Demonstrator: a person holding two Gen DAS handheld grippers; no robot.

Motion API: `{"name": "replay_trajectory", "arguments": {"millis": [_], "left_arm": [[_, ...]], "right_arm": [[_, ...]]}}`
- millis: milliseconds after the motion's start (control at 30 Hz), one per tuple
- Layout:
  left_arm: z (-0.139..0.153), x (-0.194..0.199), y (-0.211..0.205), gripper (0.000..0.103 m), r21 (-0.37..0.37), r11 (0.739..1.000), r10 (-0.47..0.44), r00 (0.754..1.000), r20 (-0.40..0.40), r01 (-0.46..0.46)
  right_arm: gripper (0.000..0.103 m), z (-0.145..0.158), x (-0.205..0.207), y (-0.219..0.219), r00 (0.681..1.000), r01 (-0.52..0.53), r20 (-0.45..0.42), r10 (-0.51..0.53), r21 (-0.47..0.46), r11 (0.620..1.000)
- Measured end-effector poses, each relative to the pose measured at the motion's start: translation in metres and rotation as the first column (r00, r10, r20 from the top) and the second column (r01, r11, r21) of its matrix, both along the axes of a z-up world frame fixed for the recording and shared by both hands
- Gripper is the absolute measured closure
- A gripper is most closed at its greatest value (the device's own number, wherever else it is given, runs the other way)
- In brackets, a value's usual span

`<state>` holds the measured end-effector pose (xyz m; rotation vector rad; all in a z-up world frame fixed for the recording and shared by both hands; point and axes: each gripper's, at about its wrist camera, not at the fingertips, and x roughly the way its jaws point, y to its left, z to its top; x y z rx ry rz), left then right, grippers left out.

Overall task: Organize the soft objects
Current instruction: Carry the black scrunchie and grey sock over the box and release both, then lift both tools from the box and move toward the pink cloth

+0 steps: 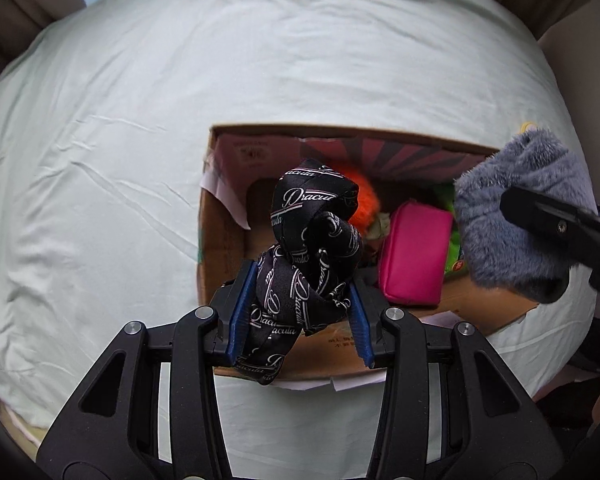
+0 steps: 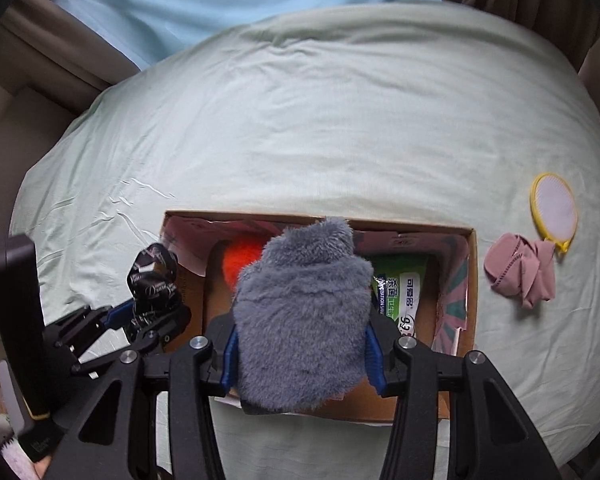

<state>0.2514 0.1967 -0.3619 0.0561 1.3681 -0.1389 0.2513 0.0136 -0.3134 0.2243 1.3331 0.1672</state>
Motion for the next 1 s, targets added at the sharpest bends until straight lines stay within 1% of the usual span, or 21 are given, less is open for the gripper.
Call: {"name": "replay_trajectory", "arguments": {"millis": [33,67,100,133,167,200,233,267,300,367,467,633,800,1000], "left_arm": [[-0.003,0.000,-0.001,0.064,0.005,1.000,-0.006,1.000,-0.009,0.007],[-0.005,0.000,-0.003,0.064,0.010,1.000,-0.015,1.000,-0.011,0.015],[-0.005,-0.001,-0.005,0.062,0.014,1.000,-0.020,1.000,0.003,0.020],[-0.004,-0.002,-0.007,0.052,0.017,0.999,-0.032,0.999,0.016,0.031],[-0.003,-0.002,-0.008,0.030,0.016,0.999,-0.042,0.999,0.020,0.042],[-0.002,-0.003,-0.008,0.017,0.016,0.999,-0.049,0.998,0.025,0.049],[0.000,-0.004,-0.009,0.000,0.022,0.998,-0.054,0.998,0.037,0.053],[0.003,-0.006,-0.009,0.000,0.024,0.998,-0.063,0.997,0.046,0.062],[0.004,-0.006,-0.009,0.000,0.027,0.997,-0.070,0.997,0.044,0.069],[0.006,-0.008,-0.007,0.000,0.036,0.997,-0.070,0.997,0.040,0.069],[0.011,-0.011,-0.003,0.000,0.020,0.998,-0.064,0.997,0.034,0.064],[0.020,-0.019,0.000,0.000,0.011,0.999,-0.048,0.998,0.046,0.048],[0.034,-0.029,0.001,0.000,0.031,0.998,-0.051,0.996,0.068,0.049],[0.067,-0.049,0.008,0.000,0.050,0.998,-0.046,0.990,0.133,0.040]], "right_arm": [[0.057,-0.004,0.003,-0.001,1.000,0.000,-0.020,0.000,0.007,1.000],[0.055,-0.007,0.005,-0.002,1.000,0.003,-0.029,-0.003,0.011,1.000],[0.053,-0.009,0.007,-0.004,0.999,0.013,-0.033,-0.012,0.012,1.000],[0.053,-0.011,0.009,-0.004,0.999,0.022,-0.035,-0.021,0.015,1.000],[0.049,-0.014,0.012,-0.006,0.998,0.034,-0.044,-0.032,0.035,0.999],[0.039,-0.017,0.014,-0.007,0.998,0.044,-0.055,-0.041,0.057,0.997],[0.032,-0.021,0.017,-0.008,0.996,0.052,-0.069,-0.048,0.063,0.997],[0.013,-0.023,0.018,-0.009,0.996,0.055,-0.073,-0.051,0.055,0.997],[0.000,-0.024,0.018,-0.009,0.997,0.053,-0.066,-0.050,0.054,0.997],[0.000,-0.024,0.018,-0.010,0.997,0.045,-0.064,-0.042,0.058,0.997],[0.000,-0.026,0.014,-0.014,0.996,0.053,-0.076,-0.048,0.056,0.997],[0.000,-0.017,0.003,-0.019,0.997,0.071,-0.042,-0.068,0.075,0.995],[0.000,-0.001,-0.006,-0.015,0.998,0.055,0.005,-0.055,0.056,0.997],[0.000,0.031,-0.023,-0.014,0.996,0.042,0.079,-0.045,0.035,0.998]]}}
